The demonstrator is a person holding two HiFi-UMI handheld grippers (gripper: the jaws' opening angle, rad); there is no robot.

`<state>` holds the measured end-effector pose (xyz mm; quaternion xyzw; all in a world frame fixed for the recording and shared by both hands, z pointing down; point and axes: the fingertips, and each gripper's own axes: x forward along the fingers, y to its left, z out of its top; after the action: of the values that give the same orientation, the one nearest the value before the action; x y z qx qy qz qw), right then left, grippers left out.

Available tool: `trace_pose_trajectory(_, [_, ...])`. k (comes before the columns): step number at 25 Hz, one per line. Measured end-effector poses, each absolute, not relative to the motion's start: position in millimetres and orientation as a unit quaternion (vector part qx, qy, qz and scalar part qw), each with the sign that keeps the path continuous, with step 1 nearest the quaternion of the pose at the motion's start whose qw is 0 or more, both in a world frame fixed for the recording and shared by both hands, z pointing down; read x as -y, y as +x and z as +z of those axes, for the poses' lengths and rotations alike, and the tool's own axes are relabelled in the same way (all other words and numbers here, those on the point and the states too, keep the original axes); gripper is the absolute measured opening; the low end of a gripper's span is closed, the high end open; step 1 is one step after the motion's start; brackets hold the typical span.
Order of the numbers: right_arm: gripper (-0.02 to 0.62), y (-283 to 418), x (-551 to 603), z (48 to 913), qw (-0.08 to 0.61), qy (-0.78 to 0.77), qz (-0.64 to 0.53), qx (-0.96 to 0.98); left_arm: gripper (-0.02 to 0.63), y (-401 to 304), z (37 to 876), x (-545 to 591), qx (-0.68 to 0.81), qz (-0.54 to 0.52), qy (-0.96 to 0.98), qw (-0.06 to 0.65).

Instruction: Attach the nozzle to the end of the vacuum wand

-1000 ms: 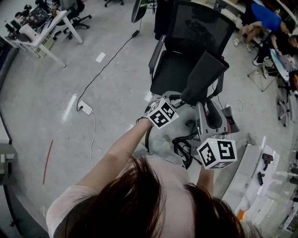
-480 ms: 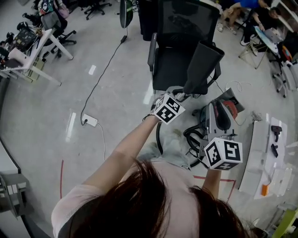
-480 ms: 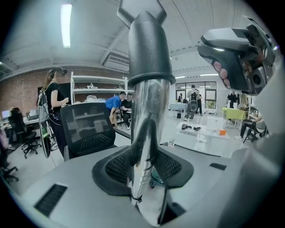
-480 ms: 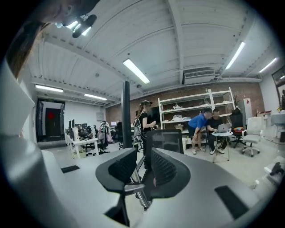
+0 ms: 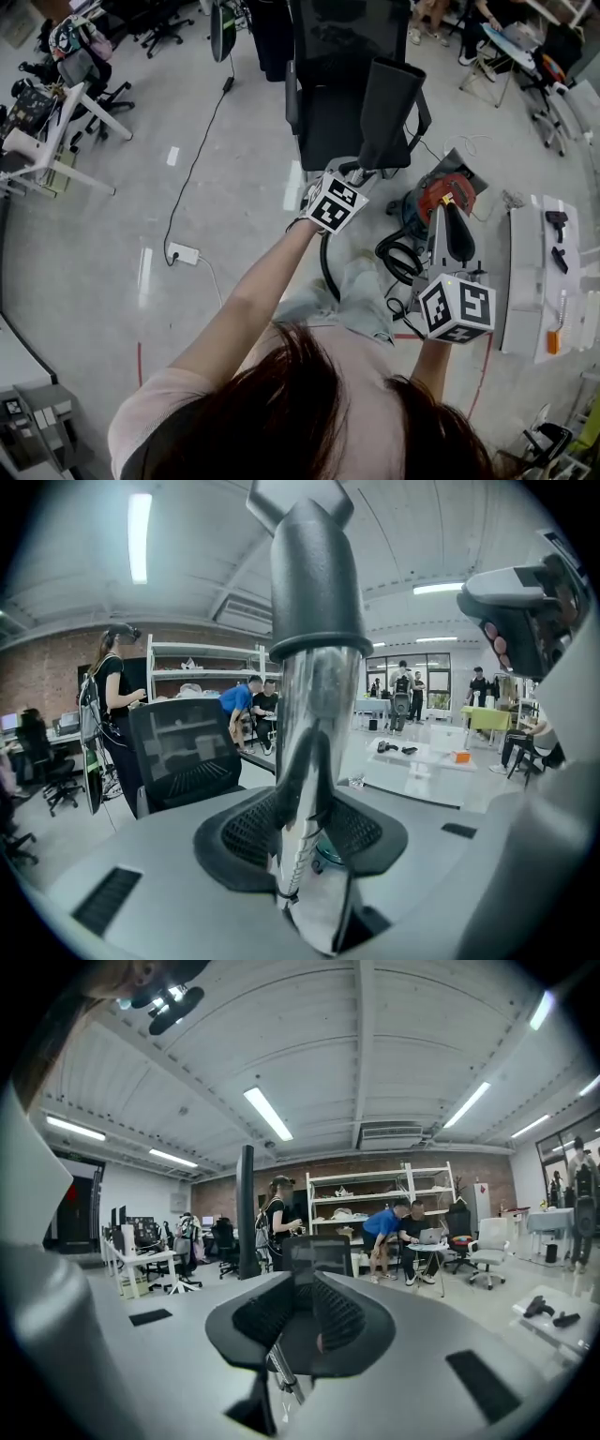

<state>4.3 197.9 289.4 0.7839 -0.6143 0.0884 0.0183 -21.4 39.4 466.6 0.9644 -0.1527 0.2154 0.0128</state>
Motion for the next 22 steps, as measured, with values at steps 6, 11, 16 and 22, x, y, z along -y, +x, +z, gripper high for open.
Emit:
trace_pose_trajectory(6, [0.08,6,-207,294,0.022,0.779,0.089,0.62,0.153,-26,465,-42,0.167,0.218,0.961,0.013])
trace_pose_trajectory(11, [0.078,23,-200,292,0.027,0.766,0.088,0.636,0.153,-17,467,-39,0.183,0.218,0.958,0.021])
trace_pose_trajectory(16, [0.078,50,-197,291,0.029,0.746,0.089,0.66,0.153,3,472,-43,0.197,0.225,0.954,0.023])
trace_pose_trajectory(22, [0.078,76,-198,288,0.036,0.72,0.097,0.686,0.153,23,471,-47,0.216,0.235,0.947,0.029])
